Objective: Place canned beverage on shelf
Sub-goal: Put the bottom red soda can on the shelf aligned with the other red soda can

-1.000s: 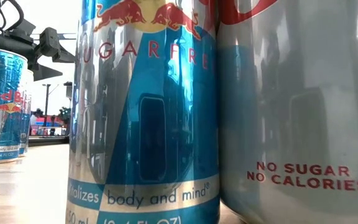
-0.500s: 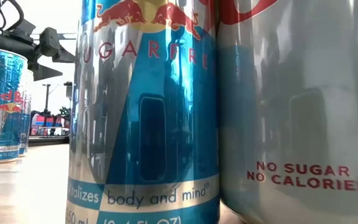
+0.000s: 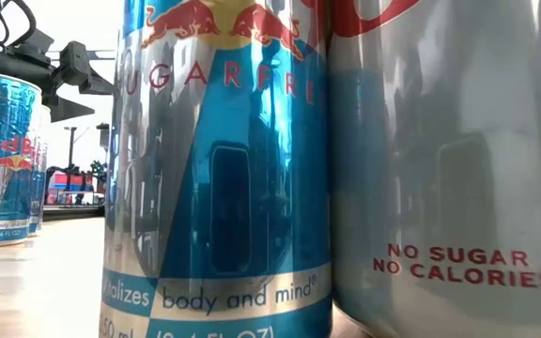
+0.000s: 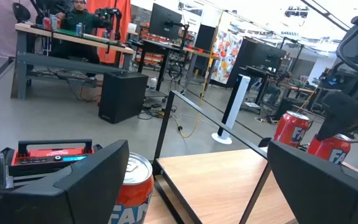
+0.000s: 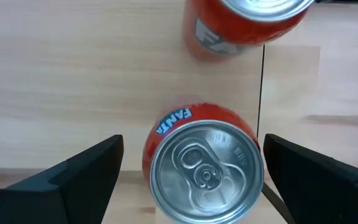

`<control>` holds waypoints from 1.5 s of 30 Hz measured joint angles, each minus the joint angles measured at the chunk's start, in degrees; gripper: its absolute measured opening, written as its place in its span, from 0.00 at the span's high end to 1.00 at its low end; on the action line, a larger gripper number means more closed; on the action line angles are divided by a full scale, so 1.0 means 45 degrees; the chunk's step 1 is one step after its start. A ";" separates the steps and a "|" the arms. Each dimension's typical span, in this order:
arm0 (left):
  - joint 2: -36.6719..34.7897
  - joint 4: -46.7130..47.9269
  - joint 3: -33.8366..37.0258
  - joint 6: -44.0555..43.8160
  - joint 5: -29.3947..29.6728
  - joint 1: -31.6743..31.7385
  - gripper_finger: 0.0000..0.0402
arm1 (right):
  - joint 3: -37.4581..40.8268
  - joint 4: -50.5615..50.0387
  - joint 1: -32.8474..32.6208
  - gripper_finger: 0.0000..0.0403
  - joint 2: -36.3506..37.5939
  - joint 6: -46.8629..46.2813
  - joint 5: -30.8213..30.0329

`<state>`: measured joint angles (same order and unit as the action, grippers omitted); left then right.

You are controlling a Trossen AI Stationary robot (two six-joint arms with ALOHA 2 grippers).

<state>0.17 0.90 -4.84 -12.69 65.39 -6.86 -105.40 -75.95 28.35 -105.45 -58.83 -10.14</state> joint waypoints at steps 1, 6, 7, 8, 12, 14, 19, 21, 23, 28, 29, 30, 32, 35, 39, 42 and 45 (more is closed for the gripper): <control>-0.0001 0.0001 0.0000 0.0000 0.0000 0.0000 0.08 | 0.0006 -0.0077 -0.0037 0.08 0.0000 -0.0004 0.0027; -0.0001 0.0001 0.0000 0.0000 0.0000 -0.0004 0.08 | 0.0008 -0.0369 -0.0080 0.08 -0.0009 -0.0271 0.0497; 0.0004 0.0001 0.0000 0.0005 0.0000 0.0001 0.08 | 0.0008 -0.0404 -0.0076 0.08 -0.0026 -0.0319 0.0587; 0.0002 -0.0001 0.0000 0.0001 0.0000 -0.0002 0.08 | 0.0008 -0.0406 -0.0081 0.08 -0.0060 -0.0371 0.0635; -0.0001 -0.0002 0.0000 0.0000 -0.0001 -0.0002 0.08 | 0.0008 -0.0443 -0.0076 0.08 -0.0238 -0.0708 0.0971; 0.0000 0.0001 0.0000 0.0000 0.0000 0.0001 0.08 | 0.0018 -0.0525 -0.0076 0.08 -0.0296 -0.0801 0.1122; 0.0000 0.0000 0.0000 0.0004 -0.0004 0.0001 0.08 | 0.0018 -0.0581 -0.0076 0.08 -0.0345 -0.1177 0.1224; 0.0000 -0.0004 0.0000 0.0001 0.0000 -0.0003 0.08 | 0.0018 -0.0586 -0.0047 0.08 -0.0345 -0.1371 0.1245; 0.0001 0.0001 0.0000 0.0000 -0.0002 -0.0004 0.08 | 0.0018 -0.0591 -0.0047 0.09 -0.0345 -0.1529 0.1250; 0.0004 -0.0003 0.0000 0.0000 0.0000 0.0001 0.08 | 0.0061 -0.0624 -0.0047 0.16 -0.0345 -0.1986 0.1164; 0.0001 -0.0002 0.0000 0.0004 0.0000 0.0001 0.08 | 0.0078 -0.0651 -0.0047 0.19 -0.0345 -0.1993 0.1150; 0.0003 0.0001 0.0000 0.0005 0.0000 0.0001 0.08 | 0.0086 -0.0661 -0.0047 0.21 -0.0345 -0.1996 0.1148; 0.0001 -0.0001 0.0000 0.0000 0.0000 -0.0001 0.08 | 0.0091 -0.0654 -0.0047 0.26 -0.0345 -0.2002 0.1153; -0.0001 -0.0002 0.0000 0.0002 0.0000 0.0001 0.08 | 0.0092 -0.0626 -0.0047 0.32 -0.0345 -0.2132 0.1133; 0.0000 0.0001 0.0000 0.0000 0.0000 0.0001 0.08 | 0.0096 -0.0623 -0.0047 0.32 -0.0345 -0.2278 0.1119; -0.0001 0.0001 0.0000 0.0005 0.0000 0.0001 0.08 | 0.0096 -0.0631 -0.0021 0.32 -0.0345 -0.2323 0.1012; 0.0001 -0.0001 0.0000 0.0002 -0.0004 -0.0004 0.08 | 0.0096 -0.0664 0.0100 0.28 -0.0345 -0.2365 0.0997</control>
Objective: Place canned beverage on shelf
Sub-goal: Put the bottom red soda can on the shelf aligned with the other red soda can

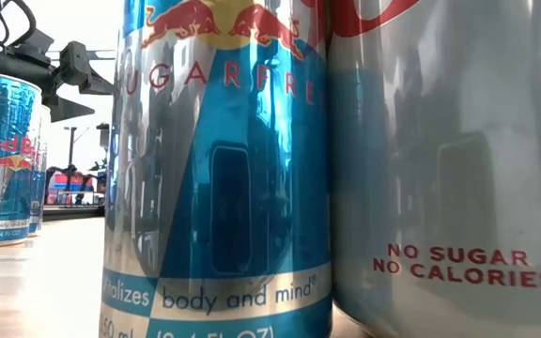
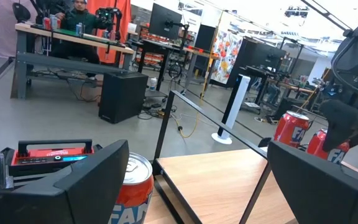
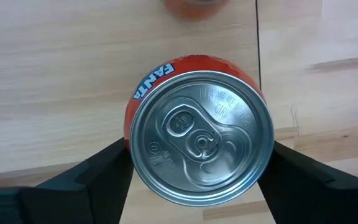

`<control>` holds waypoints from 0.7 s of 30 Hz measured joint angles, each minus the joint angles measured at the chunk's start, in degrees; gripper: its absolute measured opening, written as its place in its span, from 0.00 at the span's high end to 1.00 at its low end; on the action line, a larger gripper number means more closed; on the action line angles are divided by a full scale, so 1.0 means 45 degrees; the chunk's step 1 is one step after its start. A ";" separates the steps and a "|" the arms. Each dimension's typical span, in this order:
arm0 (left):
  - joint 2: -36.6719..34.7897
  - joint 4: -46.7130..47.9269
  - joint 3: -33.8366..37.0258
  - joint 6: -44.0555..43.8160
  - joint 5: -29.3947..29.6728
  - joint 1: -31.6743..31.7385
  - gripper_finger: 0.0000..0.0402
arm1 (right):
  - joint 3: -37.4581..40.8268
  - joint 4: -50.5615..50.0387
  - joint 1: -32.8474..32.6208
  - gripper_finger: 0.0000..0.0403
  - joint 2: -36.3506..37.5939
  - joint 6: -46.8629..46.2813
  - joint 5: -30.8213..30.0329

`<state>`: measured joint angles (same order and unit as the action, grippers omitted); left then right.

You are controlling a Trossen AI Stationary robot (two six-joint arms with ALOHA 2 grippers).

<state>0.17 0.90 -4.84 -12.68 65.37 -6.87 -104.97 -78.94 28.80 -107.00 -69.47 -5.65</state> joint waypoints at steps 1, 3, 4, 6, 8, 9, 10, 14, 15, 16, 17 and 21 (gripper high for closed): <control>0.0002 0.0001 0.0000 -0.0002 0.0004 0.0000 0.08 | 0.0000 -0.0012 0.0053 0.27 0.0000 0.0002 -0.0012; -0.0001 0.0000 -0.0002 -0.0002 0.0002 0.0003 0.08 | 0.0000 -0.0027 0.0160 0.27 0.0000 0.0003 -0.0080; -0.0002 0.0002 0.0000 -0.0002 0.0003 0.0000 0.08 | 0.0000 -0.0031 0.0206 0.27 0.0000 -0.0003 -0.0083; 0.0002 0.0002 0.0000 -0.0002 0.0004 0.0005 0.08 | 0.0000 -0.0053 0.0285 0.29 0.0000 -0.0088 -0.0083; 0.0002 -0.0002 0.0000 -0.0002 -0.0001 0.0005 0.08 | 0.0000 -0.0053 0.0358 0.30 0.0000 -0.0243 -0.0083; -0.0002 0.0002 0.0000 -0.0002 0.0004 0.0000 0.08 | 0.0000 -0.0058 0.0389 0.30 0.0000 -0.0252 -0.0083; 0.0000 0.0002 0.0000 -0.0002 0.0004 0.0001 0.08 | 0.0000 -0.0054 0.0427 0.31 0.0000 -0.0258 -0.0079; 0.0001 0.0002 0.0000 -0.0002 0.0002 0.0005 0.08 | 0.0000 -0.0058 0.0563 0.30 0.0000 -0.0263 -0.0099; -0.0002 -0.0001 0.0000 -0.0001 0.0004 0.0003 0.08 | 0.0000 -0.0053 0.0596 0.30 0.0000 -0.0263 -0.0090; 0.0002 0.0002 0.0000 -0.0001 0.0003 0.0004 0.08 | 0.0000 -0.0051 0.0642 0.30 0.0000 -0.0263 -0.0090; 0.0002 0.0002 0.0000 -0.0002 0.0004 0.0000 0.08 | 0.0000 -0.0045 0.0682 0.29 0.0000 -0.0261 -0.0087; 0.0002 0.0001 0.0000 -0.0002 0.0003 0.0000 0.08 | 0.0000 -0.0014 0.0780 0.30 0.0000 -0.0258 -0.0093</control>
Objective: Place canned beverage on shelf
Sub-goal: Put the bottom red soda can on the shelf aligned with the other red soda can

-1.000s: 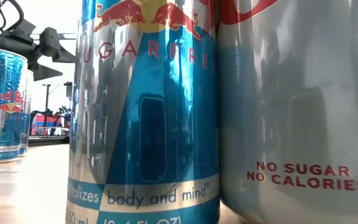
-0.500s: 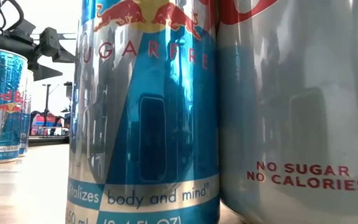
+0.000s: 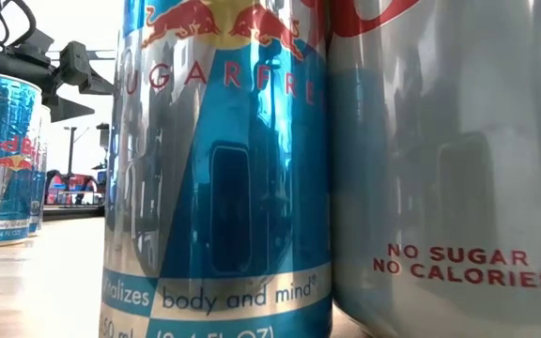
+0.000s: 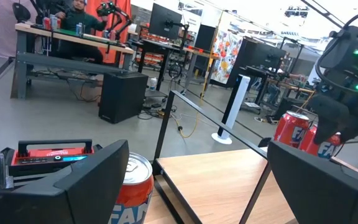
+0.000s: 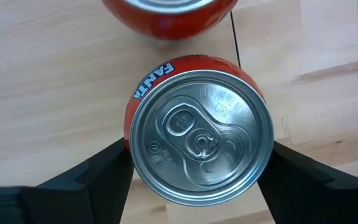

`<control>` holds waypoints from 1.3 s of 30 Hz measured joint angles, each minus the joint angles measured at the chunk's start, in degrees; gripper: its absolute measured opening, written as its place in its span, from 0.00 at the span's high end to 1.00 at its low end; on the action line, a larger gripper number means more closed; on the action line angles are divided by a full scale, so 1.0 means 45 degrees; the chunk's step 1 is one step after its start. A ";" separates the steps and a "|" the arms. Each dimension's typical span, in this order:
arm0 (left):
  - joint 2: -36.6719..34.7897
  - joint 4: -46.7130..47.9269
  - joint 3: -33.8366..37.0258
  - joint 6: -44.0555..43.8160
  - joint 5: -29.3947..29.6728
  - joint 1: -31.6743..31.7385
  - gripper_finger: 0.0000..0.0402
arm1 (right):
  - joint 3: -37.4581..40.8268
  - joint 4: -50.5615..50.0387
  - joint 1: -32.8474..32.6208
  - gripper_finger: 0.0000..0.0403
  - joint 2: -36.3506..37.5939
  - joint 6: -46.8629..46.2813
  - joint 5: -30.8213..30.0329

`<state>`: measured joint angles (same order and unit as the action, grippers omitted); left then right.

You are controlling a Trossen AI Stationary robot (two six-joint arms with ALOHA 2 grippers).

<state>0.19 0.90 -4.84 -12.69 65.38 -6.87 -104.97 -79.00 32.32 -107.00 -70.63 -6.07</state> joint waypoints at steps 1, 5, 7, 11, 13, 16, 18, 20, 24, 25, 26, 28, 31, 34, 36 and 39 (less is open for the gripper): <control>-0.0005 0.0001 0.0000 0.0000 0.0001 0.0001 0.08 | 0.0000 0.0009 0.0015 0.30 0.0000 0.0000 -0.0005; 0.0000 0.0001 -0.0001 0.0000 0.0001 0.0001 0.08 | 0.0000 0.0027 0.0080 0.30 -0.0005 0.0010 -0.0005; -0.0003 0.0001 0.0000 0.0000 0.0001 0.0003 0.08 | 0.0000 0.0055 0.0139 0.30 -0.0005 0.0015 -0.0034; -0.0002 -0.0001 0.0000 0.0000 -0.0002 0.0000 0.08 | 0.0000 0.0068 0.0235 0.30 -0.0005 0.0024 -0.0029; -0.0001 0.0001 0.0000 0.0000 0.0001 0.0000 0.08 | 0.0000 0.0073 0.0248 0.30 -0.0005 0.0024 -0.0029; -0.0005 0.0001 0.0000 0.0000 0.0001 0.0005 0.08 | 0.0000 0.0076 0.0248 0.30 -0.0005 0.0022 -0.0039; -0.0001 -0.0001 0.0000 0.0000 0.0001 0.0000 0.08 | 0.0000 0.0087 0.0248 0.30 -0.0005 0.0022 -0.0039; -0.0004 -0.0002 0.0000 0.0005 0.0000 0.0001 0.08 | 0.0000 0.0095 0.0248 0.29 -0.0005 0.0023 -0.0043; -0.0002 -0.0004 0.0000 0.0001 -0.0001 0.0003 0.08 | 0.0000 0.0123 0.0264 0.29 -0.0010 0.0024 -0.0111; -0.0004 0.0001 0.0000 0.0000 0.0001 0.0005 0.08 | 0.0000 0.0137 0.0272 0.30 -0.0010 0.0024 -0.0107; 0.0000 0.0001 0.0000 0.0005 -0.0004 0.0000 0.08 | 0.0000 0.0159 0.0285 0.30 -0.0010 0.0020 -0.0111; -0.0005 0.0000 0.0000 0.0005 0.0001 0.0004 0.08 | 0.0000 0.0213 0.0300 0.30 -0.0010 0.0024 -0.0130; 0.0000 0.0001 0.0000 0.0004 -0.0002 0.0004 0.08 | 0.0000 0.0247 0.0318 0.30 -0.0010 0.0023 -0.0165; 0.0000 0.0001 0.0000 0.0000 0.0001 0.0005 0.08 | 0.0000 0.0270 0.0339 0.29 -0.0010 0.0024 -0.0218; -0.0004 -0.0001 0.0000 0.0002 -0.0001 0.0005 0.08 | 0.0000 0.0287 0.0355 0.29 -0.0010 0.0020 -0.0219; -0.0005 -0.0004 0.0000 0.0000 0.0001 0.0003 0.08 | 0.0000 0.0286 0.0355 0.29 -0.0010 0.0024 -0.0228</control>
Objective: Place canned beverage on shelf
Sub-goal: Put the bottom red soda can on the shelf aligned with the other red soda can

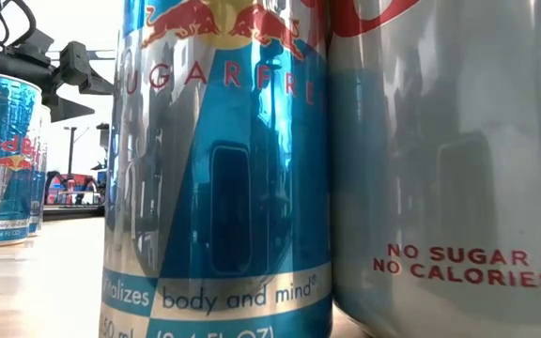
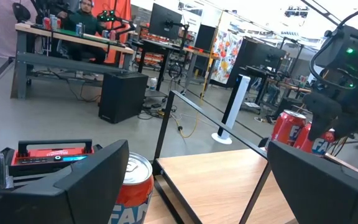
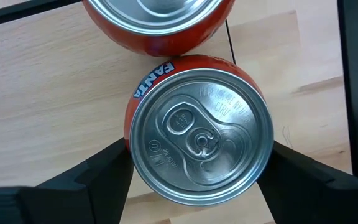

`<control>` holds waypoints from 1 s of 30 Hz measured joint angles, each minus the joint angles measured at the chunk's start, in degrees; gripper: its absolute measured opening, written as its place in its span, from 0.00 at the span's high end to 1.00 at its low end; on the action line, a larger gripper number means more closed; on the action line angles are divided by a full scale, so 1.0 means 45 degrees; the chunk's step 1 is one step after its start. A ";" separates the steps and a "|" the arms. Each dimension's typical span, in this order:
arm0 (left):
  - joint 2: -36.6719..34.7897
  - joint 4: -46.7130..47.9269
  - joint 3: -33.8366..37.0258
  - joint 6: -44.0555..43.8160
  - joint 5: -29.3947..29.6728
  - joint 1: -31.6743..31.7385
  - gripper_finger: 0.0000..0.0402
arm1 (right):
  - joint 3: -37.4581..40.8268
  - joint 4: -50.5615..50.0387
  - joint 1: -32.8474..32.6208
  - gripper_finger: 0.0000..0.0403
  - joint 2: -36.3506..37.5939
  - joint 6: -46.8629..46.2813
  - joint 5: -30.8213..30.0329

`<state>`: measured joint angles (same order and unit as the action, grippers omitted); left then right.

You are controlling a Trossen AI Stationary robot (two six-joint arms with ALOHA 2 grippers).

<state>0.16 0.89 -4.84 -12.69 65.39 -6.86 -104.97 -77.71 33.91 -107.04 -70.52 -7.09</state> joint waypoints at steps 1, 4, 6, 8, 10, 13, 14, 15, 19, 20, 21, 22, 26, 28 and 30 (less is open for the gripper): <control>0.0002 0.0005 0.0000 0.0000 -0.0002 -0.0003 0.08 | -0.0004 -0.0009 0.0000 0.29 0.0000 0.0000 0.0004; 0.0002 0.0001 0.0000 0.0002 0.0000 0.0000 0.08 | -0.0005 -0.0040 0.0000 0.29 0.0000 0.0000 0.0130; 0.0002 0.0002 0.0000 0.0000 -0.0002 -0.0003 0.08 | -0.0005 -0.0058 0.0000 0.29 0.0000 0.0000 0.0242; 0.0000 0.0005 0.0000 0.0000 -0.0004 0.0001 0.08 | -0.0005 -0.0069 0.0005 0.29 0.0000 -0.0002 0.0275; 0.0005 0.0005 0.0000 0.0000 0.0000 0.0000 0.08 | -0.0005 -0.0085 0.0003 0.29 0.0000 -0.0104 0.0296; 0.0001 0.0001 0.0000 0.0000 0.0000 -0.0003 0.08 | -0.0010 -0.0100 0.0005 0.28 0.0000 -0.0196 0.0409; 0.0003 0.0002 0.0000 0.0001 0.0000 0.0000 0.08 | -0.0017 -0.0116 0.0005 0.28 0.0000 -0.0196 0.0477; 0.0000 0.0005 0.0000 0.0000 -0.0004 -0.0003 0.08 | -0.0019 -0.0121 0.0005 0.27 0.0000 -0.0204 0.0528; 0.0002 0.0004 0.0000 0.0002 -0.0002 -0.0001 0.08 | -0.0019 -0.0136 0.0000 0.23 0.0000 -0.0214 0.0627; 0.0000 0.0005 0.0000 0.0000 0.0000 0.0001 0.08 | -0.0019 -0.0141 0.0000 0.23 0.0000 -0.0219 0.0671; 0.0001 0.0004 0.0000 0.0002 0.0000 0.0001 0.08 | -0.0019 -0.0150 0.0000 0.22 0.0000 -0.0233 0.0703; 0.0005 0.0005 0.0000 0.0003 0.0000 0.0000 0.08 | -0.0019 -0.0184 0.0000 0.21 0.0000 -0.0251 0.0768; 0.0005 0.0005 0.0000 0.0000 0.0000 -0.0003 0.08 | -0.0015 -0.0388 -0.0005 0.17 -0.0002 -0.0378 0.1143; 0.0005 0.0004 0.0000 0.0000 0.0000 0.0001 0.08 | -0.0015 -0.0516 -0.0005 0.15 0.0000 -0.0379 0.1326; 0.0002 0.0003 0.0000 0.0000 0.0000 0.0000 0.08 | -0.0015 -0.0624 -0.0012 0.12 0.0000 -0.0371 0.1491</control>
<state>0.17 0.90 -4.84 -12.69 65.39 -6.86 -105.03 -80.52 33.86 -107.04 -72.19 -0.38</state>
